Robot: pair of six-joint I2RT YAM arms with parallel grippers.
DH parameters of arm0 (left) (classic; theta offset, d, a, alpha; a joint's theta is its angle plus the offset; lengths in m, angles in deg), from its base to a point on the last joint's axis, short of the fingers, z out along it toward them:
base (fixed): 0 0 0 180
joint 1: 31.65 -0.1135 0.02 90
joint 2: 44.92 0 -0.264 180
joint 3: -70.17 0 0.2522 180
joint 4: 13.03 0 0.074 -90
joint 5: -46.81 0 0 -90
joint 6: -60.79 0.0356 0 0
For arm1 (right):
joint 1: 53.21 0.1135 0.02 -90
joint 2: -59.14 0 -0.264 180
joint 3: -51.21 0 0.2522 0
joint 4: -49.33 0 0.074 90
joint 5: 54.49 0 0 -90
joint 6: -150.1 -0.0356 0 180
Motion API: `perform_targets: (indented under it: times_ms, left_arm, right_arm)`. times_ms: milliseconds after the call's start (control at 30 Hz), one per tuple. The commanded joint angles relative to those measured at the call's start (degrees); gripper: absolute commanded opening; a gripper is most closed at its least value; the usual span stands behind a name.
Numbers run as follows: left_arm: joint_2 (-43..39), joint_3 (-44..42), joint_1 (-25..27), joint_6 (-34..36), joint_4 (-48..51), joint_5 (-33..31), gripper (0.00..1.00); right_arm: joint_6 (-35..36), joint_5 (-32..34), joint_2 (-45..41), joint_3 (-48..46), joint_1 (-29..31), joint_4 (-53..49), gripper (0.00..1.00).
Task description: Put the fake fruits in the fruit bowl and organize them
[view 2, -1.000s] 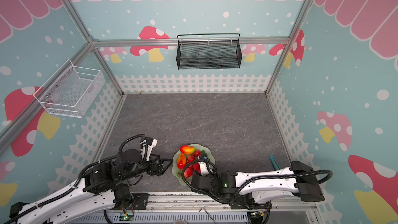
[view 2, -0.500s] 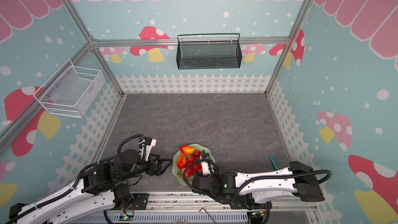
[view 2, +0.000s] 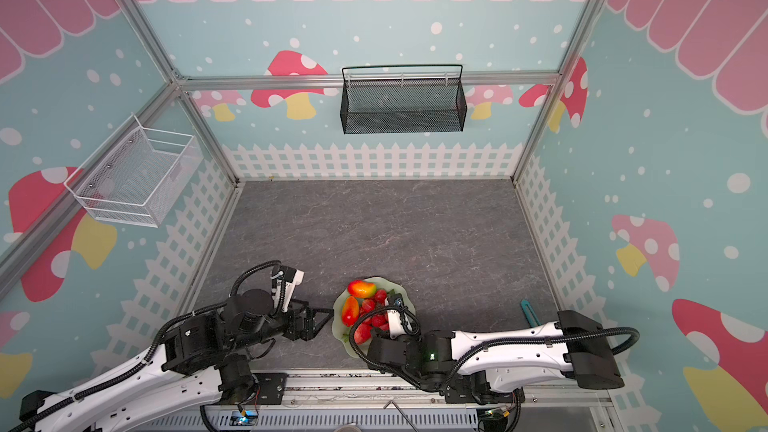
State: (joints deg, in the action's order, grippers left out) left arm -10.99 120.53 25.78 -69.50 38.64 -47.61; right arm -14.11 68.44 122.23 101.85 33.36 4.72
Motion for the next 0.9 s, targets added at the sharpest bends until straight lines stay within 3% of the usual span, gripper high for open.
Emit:
perform_targets:
  times_ms: [0,200,433,467,567,633,733,800,867]
  left_arm:
    - [-0.71,-0.39,-0.27,-0.02,0.23,0.16,1.00]
    - [-1.62,-0.30,-0.26,0.17,0.23,-0.17,1.00]
    - [-2.43,1.67,-0.29,1.65,0.44,-6.88,1.00]
    - [-2.07,1.96,-0.30,1.99,0.36,-9.08,1.00]
    - [1.55,2.74,-0.77,2.74,-1.51,-15.40,1.00]
    - [6.12,3.52,-3.14,4.46,-4.01,-15.56,1.00]
    - [15.81,5.93,-13.87,7.07,-9.21,-4.20,1.00]
    - [22.16,7.93,-21.77,8.69,-12.05,1.76,1.00]
    - [26.31,9.69,-27.38,10.28,-12.51,1.09,1.00]
  right_arm:
    - [-0.35,0.44,-0.91,1.22,-0.30,-2.50,0.85]
    - [-1.17,0.78,-3.24,3.71,-0.34,-8.82,0.86]
    - [16.74,-6.16,-18.88,5.45,-0.32,-6.20,0.85]
    - [18.26,-5.48,-22.45,5.44,-0.29,-5.48,1.00]
    - [20.94,2.27,-30.99,6.80,-2.48,-5.49,0.98]
    - [27.13,3.66,-31.40,10.92,-7.93,-5.45,0.98]
    - [38.85,-2.42,-22.36,18.94,-21.77,-3.13,0.98]
    - [45.14,-20.52,-14.72,21.54,-34.37,2.50,0.98]
    - [47.77,-33.67,-9.17,20.57,-45.50,9.71,0.98]
